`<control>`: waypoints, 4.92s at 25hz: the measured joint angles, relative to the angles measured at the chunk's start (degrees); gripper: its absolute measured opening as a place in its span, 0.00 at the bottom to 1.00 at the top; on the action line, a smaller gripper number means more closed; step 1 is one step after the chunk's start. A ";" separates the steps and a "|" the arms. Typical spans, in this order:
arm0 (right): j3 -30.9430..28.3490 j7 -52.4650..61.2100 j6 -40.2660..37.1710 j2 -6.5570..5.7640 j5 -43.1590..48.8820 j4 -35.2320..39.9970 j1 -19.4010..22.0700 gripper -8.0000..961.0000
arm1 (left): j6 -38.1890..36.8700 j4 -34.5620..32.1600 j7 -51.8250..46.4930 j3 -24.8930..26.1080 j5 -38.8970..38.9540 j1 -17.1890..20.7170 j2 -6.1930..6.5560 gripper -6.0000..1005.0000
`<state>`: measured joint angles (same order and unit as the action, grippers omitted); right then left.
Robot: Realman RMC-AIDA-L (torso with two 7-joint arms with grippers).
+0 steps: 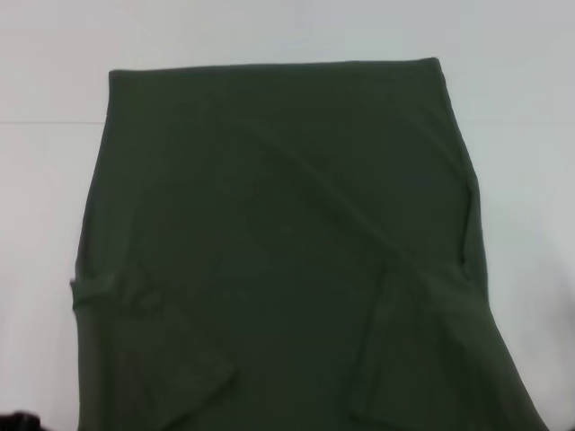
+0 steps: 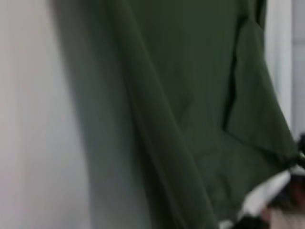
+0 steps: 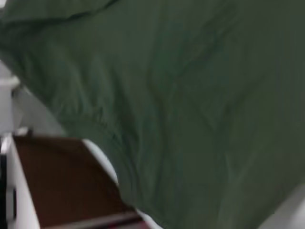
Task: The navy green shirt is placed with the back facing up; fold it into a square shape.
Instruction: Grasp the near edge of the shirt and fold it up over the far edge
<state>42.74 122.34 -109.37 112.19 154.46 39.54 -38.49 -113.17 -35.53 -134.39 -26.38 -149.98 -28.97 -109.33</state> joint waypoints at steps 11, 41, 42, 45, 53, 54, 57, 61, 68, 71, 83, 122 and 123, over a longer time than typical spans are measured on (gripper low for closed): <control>3.35 -5.22 -3.13 0.95 1.55 -0.18 2.11 0.08 | -3.93 0.30 0.60 -5.58 -1.71 1.63 -0.66 0.05; -21.91 4.95 13.27 -3.02 -20.41 -6.61 2.53 0.08 | 9.42 7.66 0.04 23.05 12.25 -1.17 0.04 0.05; -21.93 4.88 13.88 -2.99 -21.90 -7.14 2.77 0.08 | 10.12 7.85 0.17 23.06 13.47 -0.96 -0.08 0.05; -21.95 4.93 15.11 -2.98 -26.13 -7.78 3.75 0.08 | 12.14 8.28 0.71 23.11 16.60 -0.54 -0.64 0.05; -22.04 3.78 21.33 -2.09 -32.66 -9.50 5.38 0.07 | 19.58 8.98 3.55 23.15 22.86 0.34 -2.68 0.05; -22.03 3.27 22.50 -1.82 -33.05 -9.92 5.40 0.07 | 21.27 9.02 4.43 23.16 24.29 0.73 -3.19 0.05; -21.72 1.34 26.22 -0.84 -33.75 -10.73 5.24 0.08 | 25.42 9.04 6.81 23.12 25.75 1.13 -4.54 0.05; -22.10 -0.65 31.07 0.73 -34.24 -10.91 4.95 0.08 | 30.60 9.13 10.54 23.16 26.08 0.94 -6.74 0.05; -21.99 -4.94 36.83 2.31 -37.51 -11.63 5.34 0.07 | 34.11 9.46 15.51 23.08 29.66 0.62 -8.59 0.05; -22.35 -5.86 37.57 2.73 -37.67 -11.70 5.28 0.07 | 34.56 9.72 17.00 23.01 31.24 0.48 -8.67 0.05; -22.19 -10.10 40.45 3.71 -42.66 -13.65 6.03 0.08 | 36.39 12.17 21.22 23.09 36.08 0.62 -8.87 0.05; -22.16 -15.22 47.62 6.74 -48.83 -15.82 4.93 0.08 | 43.81 15.43 28.29 23.02 44.80 -0.24 -11.98 0.05; -22.21 -15.35 47.71 6.77 -48.83 -15.82 4.77 0.08 | 44.13 15.50 28.67 23.05 44.95 -0.40 -12.08 0.05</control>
<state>20.53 106.99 -61.66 118.96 105.64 23.72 -33.72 -69.04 -20.03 -105.72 -3.33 -105.04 -29.37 -121.41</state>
